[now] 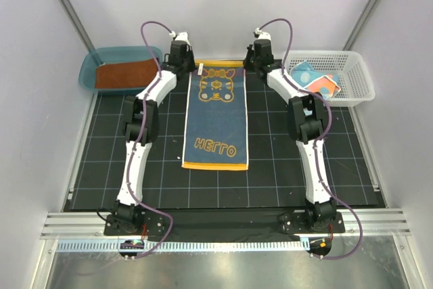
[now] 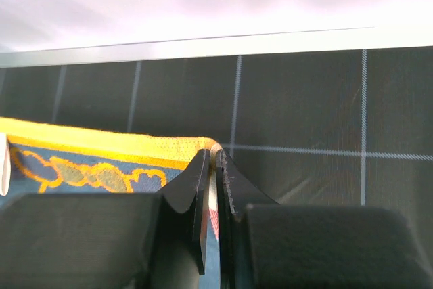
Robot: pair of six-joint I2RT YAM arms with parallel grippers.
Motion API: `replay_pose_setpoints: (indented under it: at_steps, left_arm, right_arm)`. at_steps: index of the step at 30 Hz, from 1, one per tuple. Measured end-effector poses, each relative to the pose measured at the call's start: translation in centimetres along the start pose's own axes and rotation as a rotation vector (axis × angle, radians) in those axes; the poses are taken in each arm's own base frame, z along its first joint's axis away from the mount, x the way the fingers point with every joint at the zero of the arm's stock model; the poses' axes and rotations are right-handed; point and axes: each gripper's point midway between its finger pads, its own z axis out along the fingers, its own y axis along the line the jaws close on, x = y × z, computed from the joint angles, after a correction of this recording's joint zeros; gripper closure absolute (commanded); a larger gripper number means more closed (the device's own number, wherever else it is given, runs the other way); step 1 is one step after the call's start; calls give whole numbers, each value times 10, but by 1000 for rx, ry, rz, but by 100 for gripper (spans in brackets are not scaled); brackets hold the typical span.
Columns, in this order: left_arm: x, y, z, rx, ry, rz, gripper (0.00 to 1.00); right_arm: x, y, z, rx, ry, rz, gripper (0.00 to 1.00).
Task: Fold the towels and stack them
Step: Fold the towel
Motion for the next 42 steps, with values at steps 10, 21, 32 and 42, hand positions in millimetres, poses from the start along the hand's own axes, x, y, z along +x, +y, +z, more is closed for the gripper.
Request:
replay_pose_setpoints:
  at_steps: [10, 21, 32, 42]
  left_arm:
    - [-30, -13, -56, 36, -33, -33, 100]
    - [40, 0, -120, 44, 90, -95, 100]
    - [73, -13, -197, 73, 103, -128, 100]
    - [107, -26, -232, 80, 136, -109, 100]
  right_arm:
    - [-31, 19, -66, -57, -56, 4, 99]
    - [21, 39, -133, -94, 15, 2, 99]
    - [88, 43, -205, -74, 90, -22, 99]
    - [102, 35, -249, -51, 67, -6, 99]
